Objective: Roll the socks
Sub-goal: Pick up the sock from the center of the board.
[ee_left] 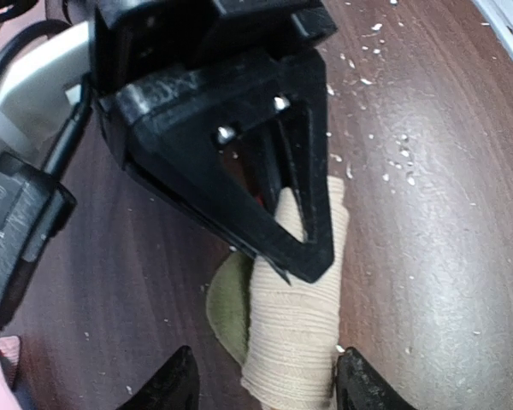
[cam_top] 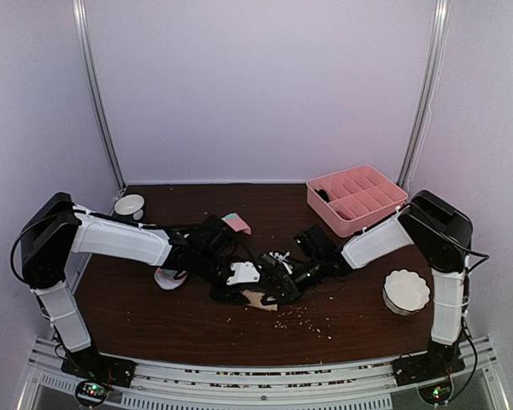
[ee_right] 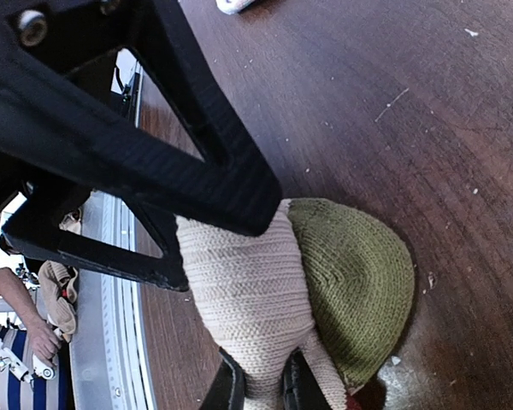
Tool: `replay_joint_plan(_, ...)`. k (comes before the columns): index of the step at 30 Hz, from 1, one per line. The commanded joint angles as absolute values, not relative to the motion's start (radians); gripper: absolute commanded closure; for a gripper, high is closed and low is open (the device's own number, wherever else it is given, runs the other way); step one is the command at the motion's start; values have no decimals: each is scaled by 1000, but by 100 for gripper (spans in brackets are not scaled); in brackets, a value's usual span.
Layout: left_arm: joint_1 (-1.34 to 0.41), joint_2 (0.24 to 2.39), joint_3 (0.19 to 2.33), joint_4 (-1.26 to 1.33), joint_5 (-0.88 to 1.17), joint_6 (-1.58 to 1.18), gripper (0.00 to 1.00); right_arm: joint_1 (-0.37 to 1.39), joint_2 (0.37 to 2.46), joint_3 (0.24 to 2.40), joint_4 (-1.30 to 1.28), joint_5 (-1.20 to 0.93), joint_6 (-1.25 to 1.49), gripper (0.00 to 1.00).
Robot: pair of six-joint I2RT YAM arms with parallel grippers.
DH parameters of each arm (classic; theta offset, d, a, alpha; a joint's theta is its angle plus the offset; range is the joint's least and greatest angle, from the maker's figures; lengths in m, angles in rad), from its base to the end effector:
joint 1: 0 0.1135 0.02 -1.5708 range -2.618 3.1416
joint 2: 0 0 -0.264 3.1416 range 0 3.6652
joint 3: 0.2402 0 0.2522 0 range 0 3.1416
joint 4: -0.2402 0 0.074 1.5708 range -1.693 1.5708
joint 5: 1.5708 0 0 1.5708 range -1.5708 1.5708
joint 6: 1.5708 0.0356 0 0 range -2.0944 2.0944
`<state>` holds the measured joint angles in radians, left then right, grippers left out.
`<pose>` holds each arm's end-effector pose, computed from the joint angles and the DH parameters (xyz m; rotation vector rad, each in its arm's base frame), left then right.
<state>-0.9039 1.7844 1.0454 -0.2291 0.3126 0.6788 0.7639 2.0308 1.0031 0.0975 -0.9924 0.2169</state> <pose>0.2132 -0.2885 0.1620 1.8913 1.6942 -0.4857 0.2473 0.2782 0.0964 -1.1390 2.3507 1.6295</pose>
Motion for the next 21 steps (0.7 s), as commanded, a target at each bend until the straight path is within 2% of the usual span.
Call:
replay_joint_plan(1,-908,1769,1058,-178,277,705,42,773,2151,934,-223,-847,221,100)
replay_joint_plan(8,-954,1771,1033,-231,296,776,46,751,2169,942,-228,-866,242,100)
replay_joint_plan(21,-1005,1886,1093,-181,92,807,56,737,2182,942,-250,-878,246,100)
